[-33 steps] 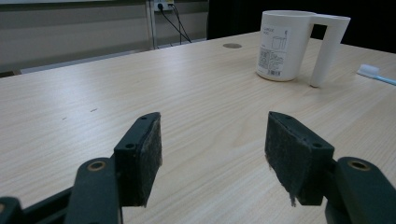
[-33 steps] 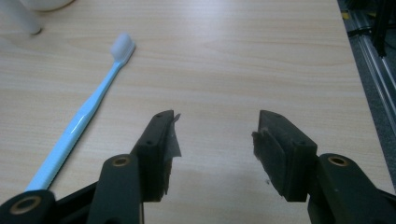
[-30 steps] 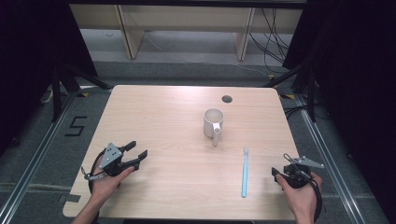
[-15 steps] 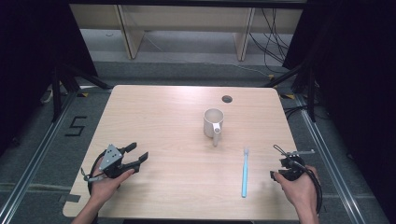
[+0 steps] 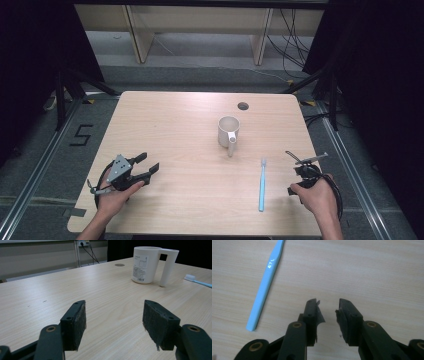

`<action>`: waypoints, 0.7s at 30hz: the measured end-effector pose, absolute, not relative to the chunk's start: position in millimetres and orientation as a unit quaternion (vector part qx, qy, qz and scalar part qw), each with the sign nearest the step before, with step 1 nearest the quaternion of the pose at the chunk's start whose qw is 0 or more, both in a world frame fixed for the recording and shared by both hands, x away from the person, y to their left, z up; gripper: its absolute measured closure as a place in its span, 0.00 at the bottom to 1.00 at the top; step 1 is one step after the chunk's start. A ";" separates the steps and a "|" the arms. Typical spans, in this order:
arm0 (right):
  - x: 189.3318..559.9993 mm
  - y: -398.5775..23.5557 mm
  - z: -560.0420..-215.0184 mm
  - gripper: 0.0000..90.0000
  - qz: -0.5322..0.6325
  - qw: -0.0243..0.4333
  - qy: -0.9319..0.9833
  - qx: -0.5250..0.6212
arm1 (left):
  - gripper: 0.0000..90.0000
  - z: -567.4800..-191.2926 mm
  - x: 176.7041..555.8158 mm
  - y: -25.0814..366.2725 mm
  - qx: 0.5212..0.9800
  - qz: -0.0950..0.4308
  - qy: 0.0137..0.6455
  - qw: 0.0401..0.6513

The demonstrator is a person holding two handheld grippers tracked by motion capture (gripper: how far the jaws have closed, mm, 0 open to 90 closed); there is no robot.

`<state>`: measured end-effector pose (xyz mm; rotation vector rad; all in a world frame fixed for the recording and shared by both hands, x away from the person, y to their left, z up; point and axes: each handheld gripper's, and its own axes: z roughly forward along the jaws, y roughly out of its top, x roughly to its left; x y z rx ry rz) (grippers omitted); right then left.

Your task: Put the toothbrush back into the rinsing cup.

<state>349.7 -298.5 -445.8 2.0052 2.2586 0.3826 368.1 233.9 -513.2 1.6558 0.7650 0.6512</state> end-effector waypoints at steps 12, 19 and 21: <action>361.6 -275.5 -446.9 0.78 0.093 0.016 0.734 0.673 | 0.39 -513.7 367.3 232.2 0.708 0.275 0.325 0.563; 367.8 -266.1 -448.5 0.79 0.091 0.017 0.748 0.657 | 0.39 -513.9 367.0 231.5 0.710 0.274 0.324 0.563; 368.9 -257.9 -448.6 0.80 0.091 0.012 0.734 0.673 | 0.39 -513.6 366.8 231.2 0.709 0.273 0.324 0.564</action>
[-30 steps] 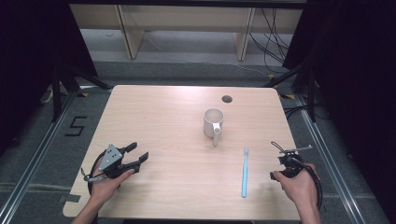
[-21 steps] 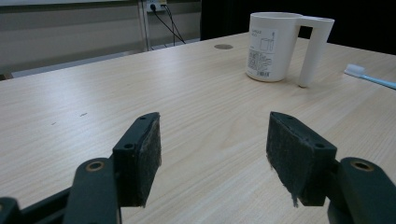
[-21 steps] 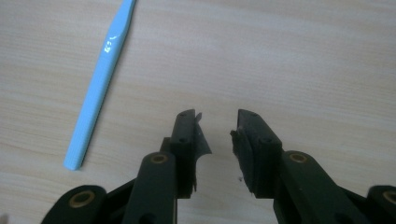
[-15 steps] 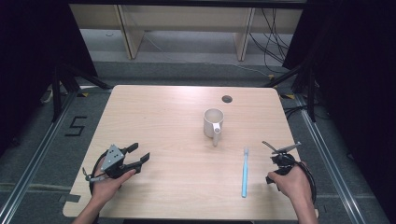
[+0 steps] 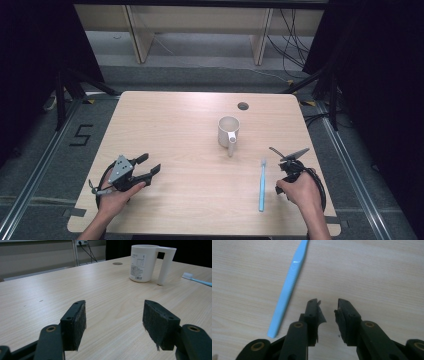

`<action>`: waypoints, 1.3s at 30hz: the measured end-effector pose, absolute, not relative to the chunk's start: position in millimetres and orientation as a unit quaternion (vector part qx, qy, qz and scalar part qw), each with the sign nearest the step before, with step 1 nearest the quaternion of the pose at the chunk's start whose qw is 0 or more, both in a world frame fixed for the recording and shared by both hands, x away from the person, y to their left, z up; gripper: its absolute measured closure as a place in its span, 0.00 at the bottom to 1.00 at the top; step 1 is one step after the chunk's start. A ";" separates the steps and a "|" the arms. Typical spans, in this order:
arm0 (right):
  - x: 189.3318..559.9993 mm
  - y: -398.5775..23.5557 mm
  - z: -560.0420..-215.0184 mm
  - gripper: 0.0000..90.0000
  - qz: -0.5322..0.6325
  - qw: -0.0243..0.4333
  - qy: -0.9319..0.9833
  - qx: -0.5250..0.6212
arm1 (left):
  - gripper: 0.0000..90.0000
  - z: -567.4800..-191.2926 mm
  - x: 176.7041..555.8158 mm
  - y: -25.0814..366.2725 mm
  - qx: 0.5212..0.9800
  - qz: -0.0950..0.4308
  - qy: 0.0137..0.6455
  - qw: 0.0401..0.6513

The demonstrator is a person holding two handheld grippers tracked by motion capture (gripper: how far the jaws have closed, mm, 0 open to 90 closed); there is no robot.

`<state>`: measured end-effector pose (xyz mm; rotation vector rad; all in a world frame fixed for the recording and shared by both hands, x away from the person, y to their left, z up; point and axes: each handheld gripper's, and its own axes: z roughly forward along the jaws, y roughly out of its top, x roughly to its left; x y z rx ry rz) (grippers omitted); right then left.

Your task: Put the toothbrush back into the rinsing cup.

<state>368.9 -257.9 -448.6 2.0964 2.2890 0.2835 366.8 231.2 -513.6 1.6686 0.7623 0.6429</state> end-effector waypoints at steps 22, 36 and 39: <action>392.2 -216.1 -457.8 0.80 0.081 0.000 0.764 0.640 | 0.39 -515.7 366.5 228.9 0.705 0.265 0.327 0.571; 397.3 -212.7 -466.4 0.77 0.063 -0.004 0.748 0.661 | 0.39 -516.1 367.1 230.0 0.706 0.265 0.325 0.571; 397.9 -212.0 -467.9 0.77 0.062 -0.003 0.749 0.660 | 0.39 -515.5 367.3 230.6 0.707 0.268 0.324 0.570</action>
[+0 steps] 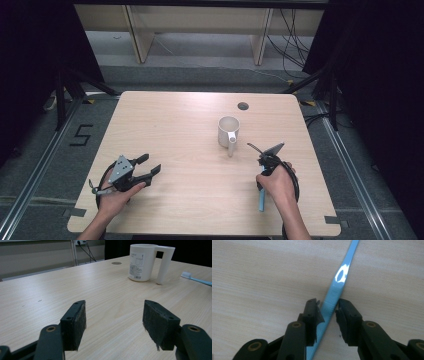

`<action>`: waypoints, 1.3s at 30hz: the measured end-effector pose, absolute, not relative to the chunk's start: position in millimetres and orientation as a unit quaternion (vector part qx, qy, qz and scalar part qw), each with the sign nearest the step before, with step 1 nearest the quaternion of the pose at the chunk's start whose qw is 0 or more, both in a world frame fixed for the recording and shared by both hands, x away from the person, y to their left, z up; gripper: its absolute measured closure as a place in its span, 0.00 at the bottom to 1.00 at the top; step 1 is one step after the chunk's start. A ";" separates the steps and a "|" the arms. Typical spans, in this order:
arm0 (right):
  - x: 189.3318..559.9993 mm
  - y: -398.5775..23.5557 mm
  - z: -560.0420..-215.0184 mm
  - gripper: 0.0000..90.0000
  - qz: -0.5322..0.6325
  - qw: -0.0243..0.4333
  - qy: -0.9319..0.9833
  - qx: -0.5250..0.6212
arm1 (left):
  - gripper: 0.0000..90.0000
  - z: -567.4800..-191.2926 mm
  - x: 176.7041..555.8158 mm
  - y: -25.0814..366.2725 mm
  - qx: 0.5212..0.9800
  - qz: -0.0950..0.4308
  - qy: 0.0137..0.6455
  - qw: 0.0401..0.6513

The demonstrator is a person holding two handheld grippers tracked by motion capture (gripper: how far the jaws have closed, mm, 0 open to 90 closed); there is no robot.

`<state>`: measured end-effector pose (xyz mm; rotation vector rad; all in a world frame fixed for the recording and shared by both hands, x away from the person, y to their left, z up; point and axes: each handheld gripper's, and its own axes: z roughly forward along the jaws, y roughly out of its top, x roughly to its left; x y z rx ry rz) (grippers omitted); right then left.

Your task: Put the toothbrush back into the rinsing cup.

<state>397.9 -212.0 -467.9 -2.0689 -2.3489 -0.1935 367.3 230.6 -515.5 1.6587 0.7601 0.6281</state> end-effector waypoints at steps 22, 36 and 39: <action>401.3 -210.5 -470.3 0.87 -0.030 -0.006 -0.758 -0.651 | 0.39 -514.3 366.5 231.1 0.712 0.272 0.321 0.563; 399.6 -217.0 -469.5 0.88 -0.047 -0.002 -0.749 -0.661 | 0.39 -515.9 366.8 229.4 0.705 0.266 0.324 0.573; 397.7 -221.5 -463.9 0.88 -0.067 0.013 -0.756 -0.651 | 0.39 -515.9 366.5 228.8 0.706 0.266 0.325 0.571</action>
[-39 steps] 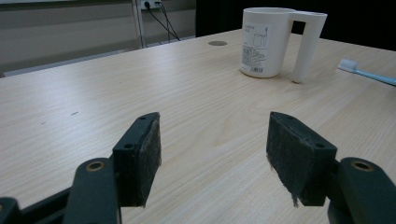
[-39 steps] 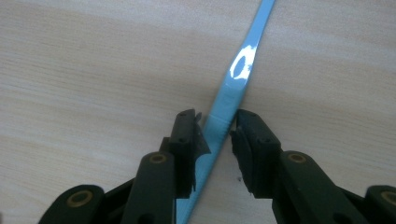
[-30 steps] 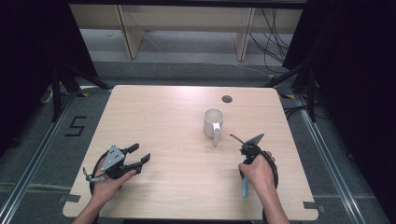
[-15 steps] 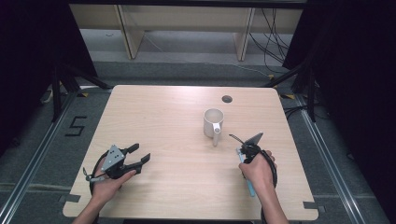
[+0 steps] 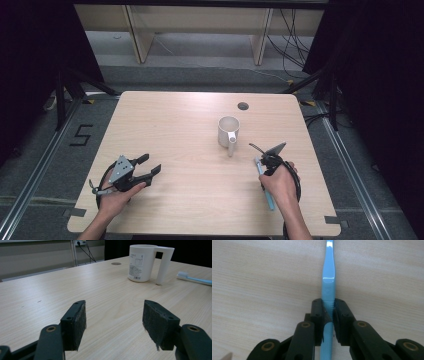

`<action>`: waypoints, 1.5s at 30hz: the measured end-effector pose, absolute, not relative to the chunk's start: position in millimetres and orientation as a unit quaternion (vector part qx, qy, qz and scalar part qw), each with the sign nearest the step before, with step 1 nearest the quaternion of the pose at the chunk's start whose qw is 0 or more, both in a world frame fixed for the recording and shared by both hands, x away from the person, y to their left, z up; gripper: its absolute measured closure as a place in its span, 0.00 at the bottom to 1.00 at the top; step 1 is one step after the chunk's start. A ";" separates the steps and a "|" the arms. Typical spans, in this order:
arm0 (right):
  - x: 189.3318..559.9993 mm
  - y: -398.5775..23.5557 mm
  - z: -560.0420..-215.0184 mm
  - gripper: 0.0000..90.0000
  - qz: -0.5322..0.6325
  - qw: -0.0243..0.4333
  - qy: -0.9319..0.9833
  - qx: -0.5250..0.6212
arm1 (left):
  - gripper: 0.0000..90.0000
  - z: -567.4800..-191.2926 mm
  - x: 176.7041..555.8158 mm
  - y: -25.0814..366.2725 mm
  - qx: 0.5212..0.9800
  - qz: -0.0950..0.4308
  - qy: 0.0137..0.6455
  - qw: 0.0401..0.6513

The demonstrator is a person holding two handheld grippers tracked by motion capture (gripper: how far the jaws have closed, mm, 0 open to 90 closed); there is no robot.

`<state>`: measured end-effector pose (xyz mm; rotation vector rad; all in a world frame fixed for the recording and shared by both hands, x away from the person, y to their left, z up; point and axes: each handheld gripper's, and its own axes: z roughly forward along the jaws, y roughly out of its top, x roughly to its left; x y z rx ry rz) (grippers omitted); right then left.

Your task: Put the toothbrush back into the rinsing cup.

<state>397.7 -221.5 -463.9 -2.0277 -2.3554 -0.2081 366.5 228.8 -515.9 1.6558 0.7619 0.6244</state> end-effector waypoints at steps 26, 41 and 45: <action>376.2 -235.9 -443.2 0.88 -0.181 -0.073 -0.746 -0.636 | 0.39 -515.9 366.1 228.8 0.704 0.266 0.324 0.573; 364.9 -250.1 -451.8 0.88 -0.270 -0.124 -0.742 -0.602 | 0.39 -514.7 367.0 233.4 0.708 0.276 0.324 0.564; 362.7 -250.4 -451.6 0.88 -0.289 -0.153 -0.742 -0.585 | 0.39 -514.3 367.0 234.0 0.705 0.275 0.328 0.565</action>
